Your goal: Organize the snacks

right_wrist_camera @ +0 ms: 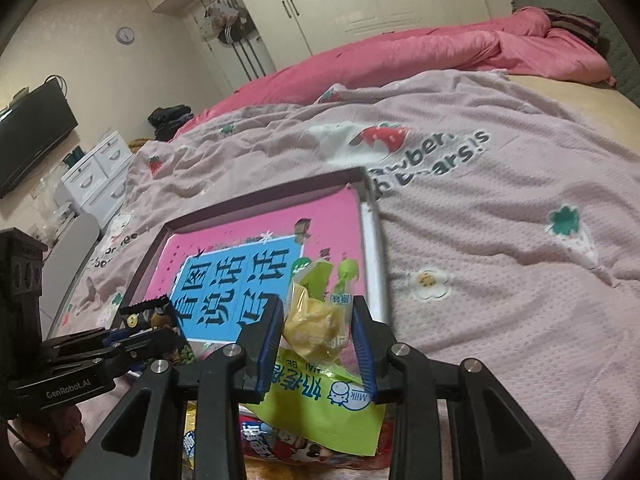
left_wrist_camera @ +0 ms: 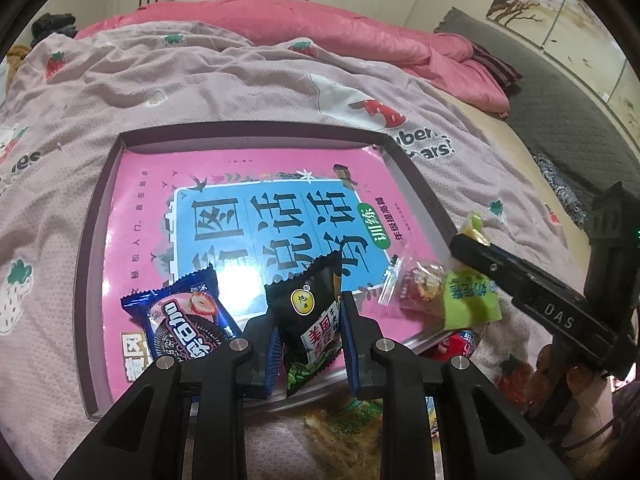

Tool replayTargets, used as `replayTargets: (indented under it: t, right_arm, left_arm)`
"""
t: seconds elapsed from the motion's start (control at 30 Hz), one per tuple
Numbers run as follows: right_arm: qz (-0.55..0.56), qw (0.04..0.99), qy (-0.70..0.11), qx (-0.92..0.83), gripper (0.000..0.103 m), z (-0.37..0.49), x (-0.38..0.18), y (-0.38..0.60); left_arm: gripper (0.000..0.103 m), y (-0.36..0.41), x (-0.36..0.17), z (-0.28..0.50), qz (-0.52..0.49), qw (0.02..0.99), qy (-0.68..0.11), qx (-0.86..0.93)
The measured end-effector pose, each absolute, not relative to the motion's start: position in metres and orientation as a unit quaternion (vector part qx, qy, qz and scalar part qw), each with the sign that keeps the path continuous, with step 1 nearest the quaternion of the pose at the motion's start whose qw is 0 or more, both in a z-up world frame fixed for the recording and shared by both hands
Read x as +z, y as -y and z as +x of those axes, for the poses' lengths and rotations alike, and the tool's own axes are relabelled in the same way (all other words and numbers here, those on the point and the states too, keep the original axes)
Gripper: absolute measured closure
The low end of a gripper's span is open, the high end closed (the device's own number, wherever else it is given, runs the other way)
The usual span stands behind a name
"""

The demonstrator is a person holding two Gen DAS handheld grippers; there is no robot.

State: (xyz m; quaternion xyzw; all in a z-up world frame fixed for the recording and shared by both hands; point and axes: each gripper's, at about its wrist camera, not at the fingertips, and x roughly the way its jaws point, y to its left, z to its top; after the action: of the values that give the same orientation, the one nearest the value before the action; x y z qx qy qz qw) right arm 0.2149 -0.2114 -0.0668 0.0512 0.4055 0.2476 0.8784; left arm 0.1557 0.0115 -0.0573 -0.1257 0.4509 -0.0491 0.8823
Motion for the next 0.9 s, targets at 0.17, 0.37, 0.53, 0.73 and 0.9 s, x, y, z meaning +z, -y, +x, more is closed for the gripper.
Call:
replayTargets:
  t: [0.17, 0.37, 0.53, 0.73, 0.9]
  right_arm:
    - [0.051, 0.877, -0.408, 0.248, 0.069, 0.218, -0.071, 0.209]
    - [0.045, 0.881, -0.405, 0.242, 0.068, 0.221, -0.073, 0.208]
    - [0.055, 0.88, -0.407, 0.238, 0.067, 0.227, -0.075, 0.211]
    - [0.065, 0.879, -0.413, 0.23, 0.065, 0.23, -0.077, 0.216]
    - [0.067, 0.878, -0.414, 0.229, 0.064, 0.231, -0.077, 0.217]
  left_arm:
    - [0.077, -0.011, -0.059, 0.157, -0.125, 0.881, -0.452, -0.056]
    - [0.077, -0.008, -0.06, 0.158, -0.122, 0.882, -0.452, -0.063]
    - [0.077, -0.008, -0.061, 0.158, -0.122, 0.881, -0.452, -0.065]
    - [0.077, -0.008, -0.062, 0.158, -0.124, 0.881, -0.451, -0.067]
    - [0.077, -0.008, -0.062, 0.159, -0.125, 0.881, -0.451, -0.067]
